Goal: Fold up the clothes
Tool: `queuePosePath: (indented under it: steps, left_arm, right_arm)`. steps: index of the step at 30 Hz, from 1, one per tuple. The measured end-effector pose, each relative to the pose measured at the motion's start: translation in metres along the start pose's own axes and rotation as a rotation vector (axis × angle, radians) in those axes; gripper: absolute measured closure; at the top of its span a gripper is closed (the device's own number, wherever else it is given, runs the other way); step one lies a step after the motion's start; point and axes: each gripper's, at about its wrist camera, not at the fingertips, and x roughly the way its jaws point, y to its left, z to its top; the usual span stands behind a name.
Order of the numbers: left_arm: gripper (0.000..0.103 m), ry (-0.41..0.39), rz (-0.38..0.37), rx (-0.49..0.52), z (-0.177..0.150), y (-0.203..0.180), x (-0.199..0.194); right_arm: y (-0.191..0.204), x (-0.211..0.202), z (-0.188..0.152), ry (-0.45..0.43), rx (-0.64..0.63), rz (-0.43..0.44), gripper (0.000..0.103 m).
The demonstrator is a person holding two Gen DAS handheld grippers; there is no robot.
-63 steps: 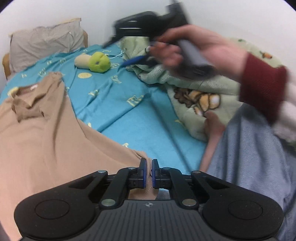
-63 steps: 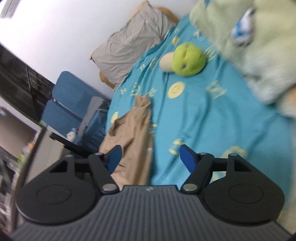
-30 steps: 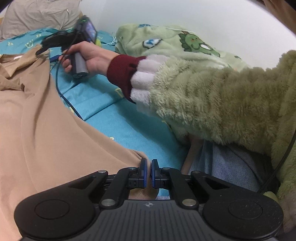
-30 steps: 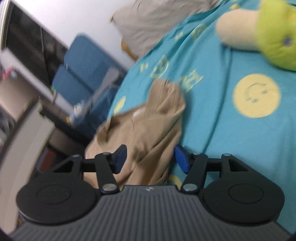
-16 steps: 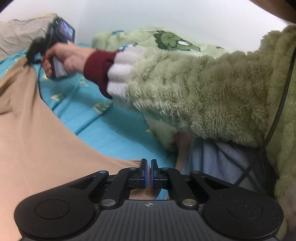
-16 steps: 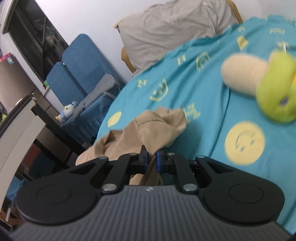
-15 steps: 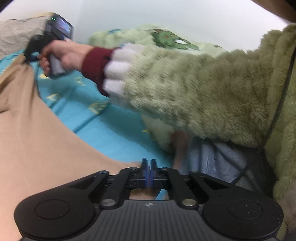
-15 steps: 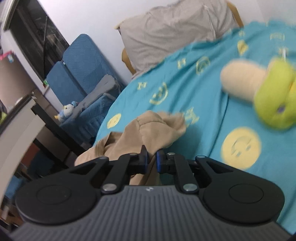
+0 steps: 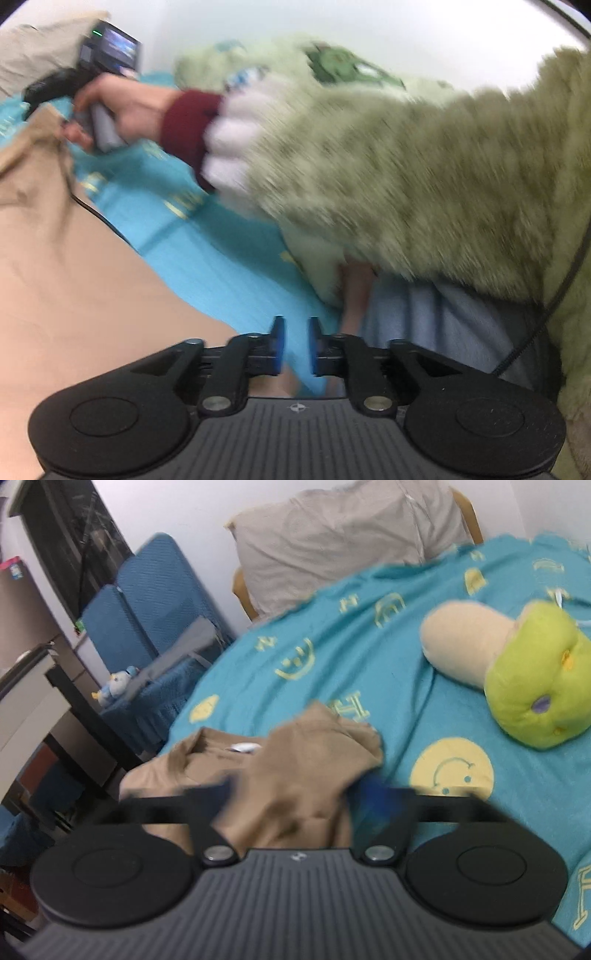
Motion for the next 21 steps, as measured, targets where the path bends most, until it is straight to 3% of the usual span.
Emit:
queuePosePath:
  steps: [1,6,9,14,21]
  left_arm:
    - [0.063,-0.024,0.031,0.008,0.001,0.001,-0.006]
    - [0.020,-0.152,0.206,0.029,0.008,0.004,-0.035]
    - [0.004,-0.225,0.295,0.015,0.008,0.005,-0.056]
    - [0.000,-0.297,0.397,-0.040,0.008,0.011,-0.083]
    - [0.000,-0.362,0.486,-0.086,0.004,0.012,-0.119]
  right_arm:
    - [0.006,-0.007,0.000,-0.016,-0.021,-0.004,0.005]
    - [0.039,-0.050,0.007,-0.053,-0.067,-0.081,0.005]
    - [0.060,-0.081,0.011,-0.064,-0.089,-0.133,0.005]
    - [0.087,-0.154,-0.006,-0.096,-0.129,-0.171,0.005]
    - [0.106,-0.243,-0.057,-0.126,-0.097,-0.181,0.005]
